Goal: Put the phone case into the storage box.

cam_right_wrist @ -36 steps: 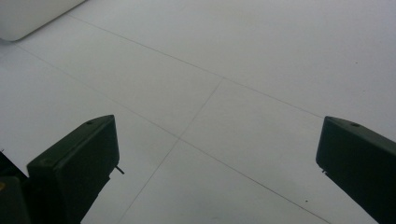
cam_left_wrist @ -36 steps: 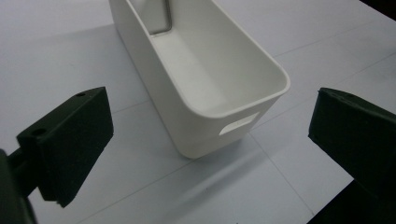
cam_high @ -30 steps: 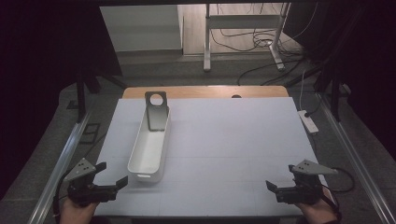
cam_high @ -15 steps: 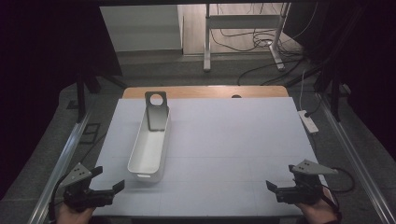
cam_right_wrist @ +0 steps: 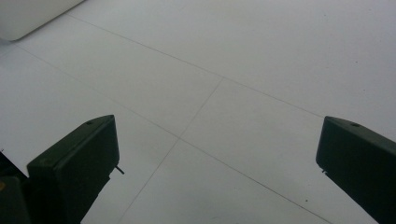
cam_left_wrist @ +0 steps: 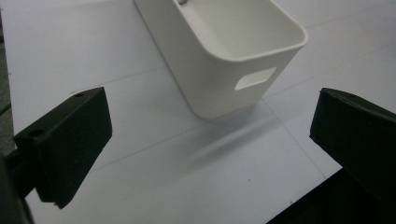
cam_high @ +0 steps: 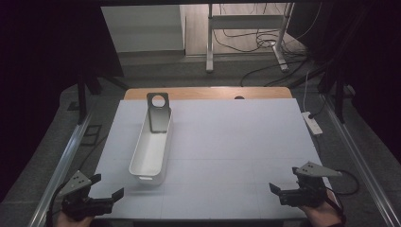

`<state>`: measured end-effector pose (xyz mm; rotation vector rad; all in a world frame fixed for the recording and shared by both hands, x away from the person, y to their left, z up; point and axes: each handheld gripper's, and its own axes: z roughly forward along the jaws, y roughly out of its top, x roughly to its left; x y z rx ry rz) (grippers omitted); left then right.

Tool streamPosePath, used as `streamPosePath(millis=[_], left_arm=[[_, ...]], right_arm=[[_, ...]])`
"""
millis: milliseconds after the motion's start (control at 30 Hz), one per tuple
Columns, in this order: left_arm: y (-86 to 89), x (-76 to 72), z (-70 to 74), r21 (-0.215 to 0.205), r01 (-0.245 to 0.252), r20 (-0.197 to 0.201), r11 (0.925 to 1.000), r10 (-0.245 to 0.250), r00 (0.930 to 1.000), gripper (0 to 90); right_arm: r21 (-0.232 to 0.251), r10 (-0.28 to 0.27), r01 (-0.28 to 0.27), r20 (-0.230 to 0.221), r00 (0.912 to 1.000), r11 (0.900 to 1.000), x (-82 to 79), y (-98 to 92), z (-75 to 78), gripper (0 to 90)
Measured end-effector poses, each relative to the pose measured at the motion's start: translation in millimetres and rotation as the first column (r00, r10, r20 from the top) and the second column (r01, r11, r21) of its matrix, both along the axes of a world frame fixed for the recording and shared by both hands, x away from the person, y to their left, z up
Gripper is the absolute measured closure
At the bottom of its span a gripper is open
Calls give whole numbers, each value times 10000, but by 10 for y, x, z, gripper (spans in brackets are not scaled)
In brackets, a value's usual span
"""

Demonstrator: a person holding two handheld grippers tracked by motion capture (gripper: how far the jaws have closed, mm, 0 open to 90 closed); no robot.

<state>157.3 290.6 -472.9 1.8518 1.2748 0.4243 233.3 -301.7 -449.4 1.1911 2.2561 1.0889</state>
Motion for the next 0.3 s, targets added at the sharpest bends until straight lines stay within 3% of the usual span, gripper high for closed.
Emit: streamPosePath(millis=[300], left_arm=[[11, 2, -3, -85, -128, -42, 9999, 128, 9999, 2]], right_arm=[[-33, 19, -19, -1, 10000, 10000, 1, 1, -2, 0]])
